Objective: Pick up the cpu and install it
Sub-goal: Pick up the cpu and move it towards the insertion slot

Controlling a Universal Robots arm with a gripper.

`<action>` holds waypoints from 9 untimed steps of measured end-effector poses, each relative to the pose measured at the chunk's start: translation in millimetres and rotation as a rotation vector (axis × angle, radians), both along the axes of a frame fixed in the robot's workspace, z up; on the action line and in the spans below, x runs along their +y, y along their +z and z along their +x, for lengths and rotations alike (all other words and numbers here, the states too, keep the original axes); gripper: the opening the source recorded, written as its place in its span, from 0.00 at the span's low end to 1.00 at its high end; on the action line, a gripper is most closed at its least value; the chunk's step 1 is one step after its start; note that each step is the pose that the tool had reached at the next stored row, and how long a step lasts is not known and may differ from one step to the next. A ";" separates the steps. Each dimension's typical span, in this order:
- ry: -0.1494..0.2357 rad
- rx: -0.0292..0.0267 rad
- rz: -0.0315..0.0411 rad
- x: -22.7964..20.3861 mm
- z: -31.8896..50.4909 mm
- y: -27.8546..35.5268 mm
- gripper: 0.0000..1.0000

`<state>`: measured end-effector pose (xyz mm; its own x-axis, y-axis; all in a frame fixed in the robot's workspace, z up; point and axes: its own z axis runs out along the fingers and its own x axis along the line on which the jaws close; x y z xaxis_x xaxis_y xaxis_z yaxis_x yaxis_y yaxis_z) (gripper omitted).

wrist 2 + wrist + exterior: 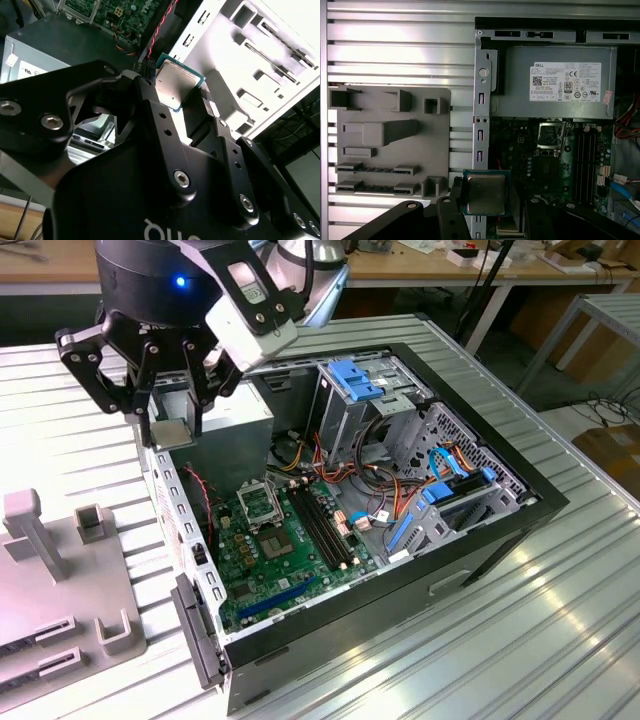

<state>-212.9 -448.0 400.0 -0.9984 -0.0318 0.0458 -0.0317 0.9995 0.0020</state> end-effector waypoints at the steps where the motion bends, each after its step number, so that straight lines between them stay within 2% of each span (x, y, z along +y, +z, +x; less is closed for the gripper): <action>1: 0.000 0.0001 0.0000 0.0 1.2 0.0 0.47; 9: 0.000 0.0000 0.0001 0.0 12.3 -0.2 0.47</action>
<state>-200.6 -448.0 399.8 -0.9984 -0.0317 0.0457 -0.0317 0.9995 0.0021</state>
